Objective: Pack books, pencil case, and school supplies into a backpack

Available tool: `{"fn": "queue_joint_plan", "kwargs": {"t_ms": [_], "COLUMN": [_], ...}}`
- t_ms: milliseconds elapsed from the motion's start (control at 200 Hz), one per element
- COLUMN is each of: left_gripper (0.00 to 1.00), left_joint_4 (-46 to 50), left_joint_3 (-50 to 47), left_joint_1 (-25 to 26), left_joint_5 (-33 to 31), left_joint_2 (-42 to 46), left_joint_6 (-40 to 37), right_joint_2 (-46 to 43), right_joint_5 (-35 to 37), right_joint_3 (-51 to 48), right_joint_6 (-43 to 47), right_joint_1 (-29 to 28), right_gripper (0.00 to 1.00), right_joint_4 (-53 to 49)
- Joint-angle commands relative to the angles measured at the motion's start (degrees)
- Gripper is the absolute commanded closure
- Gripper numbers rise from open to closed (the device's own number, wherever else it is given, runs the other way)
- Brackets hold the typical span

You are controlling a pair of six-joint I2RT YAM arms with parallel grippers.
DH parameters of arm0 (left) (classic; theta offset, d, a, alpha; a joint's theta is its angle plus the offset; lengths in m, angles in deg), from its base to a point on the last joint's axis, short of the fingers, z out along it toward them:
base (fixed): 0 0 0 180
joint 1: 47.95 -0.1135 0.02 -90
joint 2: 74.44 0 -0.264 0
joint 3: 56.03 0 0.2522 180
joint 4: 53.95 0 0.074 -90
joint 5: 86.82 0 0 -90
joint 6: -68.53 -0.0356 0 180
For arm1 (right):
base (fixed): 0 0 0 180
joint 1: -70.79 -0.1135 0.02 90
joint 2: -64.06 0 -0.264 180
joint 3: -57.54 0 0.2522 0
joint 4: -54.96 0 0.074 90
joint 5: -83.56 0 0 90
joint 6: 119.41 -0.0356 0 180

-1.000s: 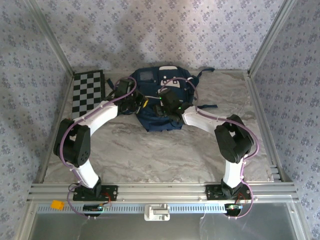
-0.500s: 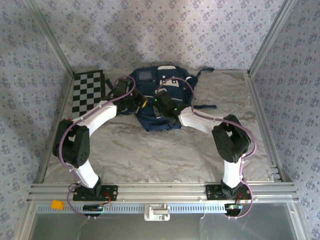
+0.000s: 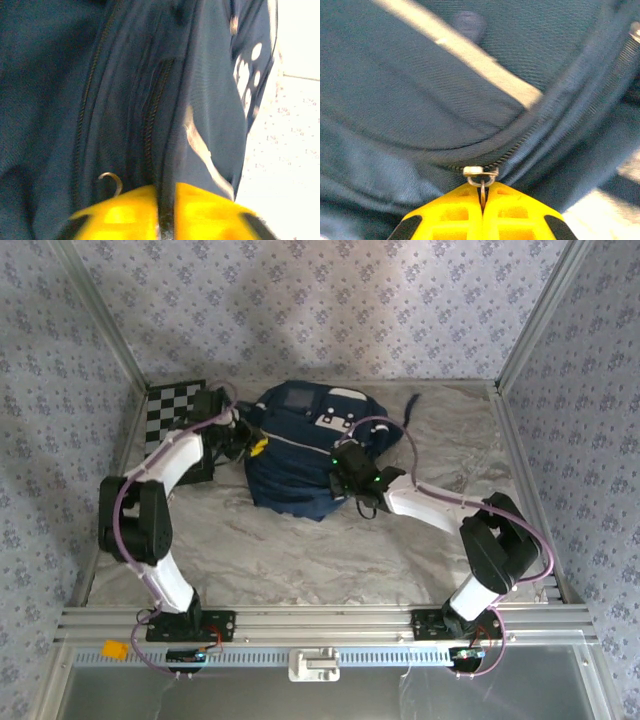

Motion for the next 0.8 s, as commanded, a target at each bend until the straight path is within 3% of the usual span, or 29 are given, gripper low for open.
{"fn": "queue_joint_plan", "kwargs": {"t_ms": [0, 145, 330, 415, 535, 635, 720, 745, 795], "left_gripper": [0.55, 0.35, 0.35, 0.39, 0.48, 0.61, 0.95, 1.0, 1.0], "left_joint_4": [-6.88, -15.33, -22.33, -23.3, -23.62, -23.71, -21.96, -20.12, -15.92], "left_joint_3": [2.89, -11.42, -22.04, -21.61, -19.15, -16.69, -15.09, -14.69, -13.14], "left_joint_1": [-2.67, -0.02, 9.91, 12.95, 16.59, 18.38, 18.33, 18.19, 17.6], "left_joint_5": [2.46, -0.93, -7.58, -10.19, -12.5, -13.5, -14.91, -15.86, -16.7], "left_joint_2": [-1.26, 9.93, 15.58, 14.08, 10.35, 6.99, 5.62, 5.65, 5.79], "left_joint_6": [-5.26, 6.05, 20.71, 22.82, 24.78, 24.72, 23.29, 22.52, 19.11], "right_joint_2": [0.12, 3.32, 4.59, 4.55, 5.02, 5.56, 5.5, 5.2, 4.05], "right_joint_5": [1.37, 1.77, 2.01, 1.92, 1.44, 0.58, 0.87, 1.12, 1.44], "right_joint_3": [3.92, 8.55, 10.34, 9.84, 9.39, 9.52, 9.57, 9.39, 8.28], "right_joint_6": [-3.6, -7.52, -6.02, -5.98, -5.47, -4.76, -4.09, -3.78, -3.24], "right_joint_1": [-5.04, -5.05, -5.13, -5.29, -5.43, -5.39, -5.11, -4.88, -4.2], "right_gripper": [1.0, 1.0, 1.0, 1.0, 1.0, 1.0, 1.0, 1.0, 1.0], "right_joint_4": [-3.37, -5.28, -5.86, -5.71, -4.92, -4.69, -6.4, -7.0, -8.11]}}
